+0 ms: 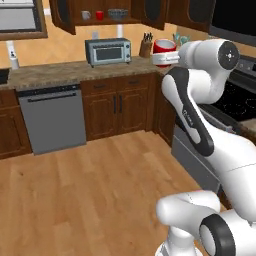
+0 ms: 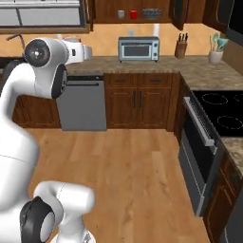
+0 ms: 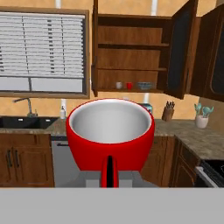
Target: Gather all objects into one cabinet and sort the glasses and bowls to opposite sides.
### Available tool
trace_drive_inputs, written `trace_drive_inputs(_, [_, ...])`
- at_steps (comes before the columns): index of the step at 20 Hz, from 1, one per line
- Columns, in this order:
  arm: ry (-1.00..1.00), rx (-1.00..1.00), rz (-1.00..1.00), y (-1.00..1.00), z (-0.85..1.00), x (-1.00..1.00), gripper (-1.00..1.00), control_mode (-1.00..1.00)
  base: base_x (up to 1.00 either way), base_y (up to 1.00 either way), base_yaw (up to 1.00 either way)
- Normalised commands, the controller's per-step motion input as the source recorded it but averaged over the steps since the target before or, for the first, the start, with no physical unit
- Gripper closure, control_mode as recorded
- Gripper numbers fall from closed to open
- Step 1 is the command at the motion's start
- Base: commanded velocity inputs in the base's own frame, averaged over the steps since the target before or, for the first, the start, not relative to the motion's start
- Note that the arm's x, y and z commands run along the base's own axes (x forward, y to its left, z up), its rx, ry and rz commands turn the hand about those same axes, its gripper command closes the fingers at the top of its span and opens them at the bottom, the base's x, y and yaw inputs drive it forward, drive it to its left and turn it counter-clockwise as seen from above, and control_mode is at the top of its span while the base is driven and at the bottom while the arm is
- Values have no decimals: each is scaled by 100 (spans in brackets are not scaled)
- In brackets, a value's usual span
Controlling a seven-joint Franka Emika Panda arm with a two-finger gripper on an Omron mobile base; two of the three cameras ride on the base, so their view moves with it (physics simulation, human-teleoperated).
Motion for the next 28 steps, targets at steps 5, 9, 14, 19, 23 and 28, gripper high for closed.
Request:
trace_drive_inputs(5, [0, 0, 0, 0, 0, 0, 100, 100, 87, -77, -8])
trace_drive_inputs(9, [0, 0, 0, 0, 0, 0, 100, 100, 100, -8, -1])
trace_drive_inputs(14, [0, 0, 0, 0, 0, 0, 100, 100, 100, 4, 1])
trace_drive_inputs(19, [0, 0, 0, 0, 0, 0, 100, 100, 100, 10, 0])
trace_drive_inputs(23, [0, 0, 0, 0, 0, 0, 100, 100, 100, 0, 0])
trace_drive_inputs(28, [0, 0, 0, 0, 0, 0, 100, 100, 100, 0, 0])
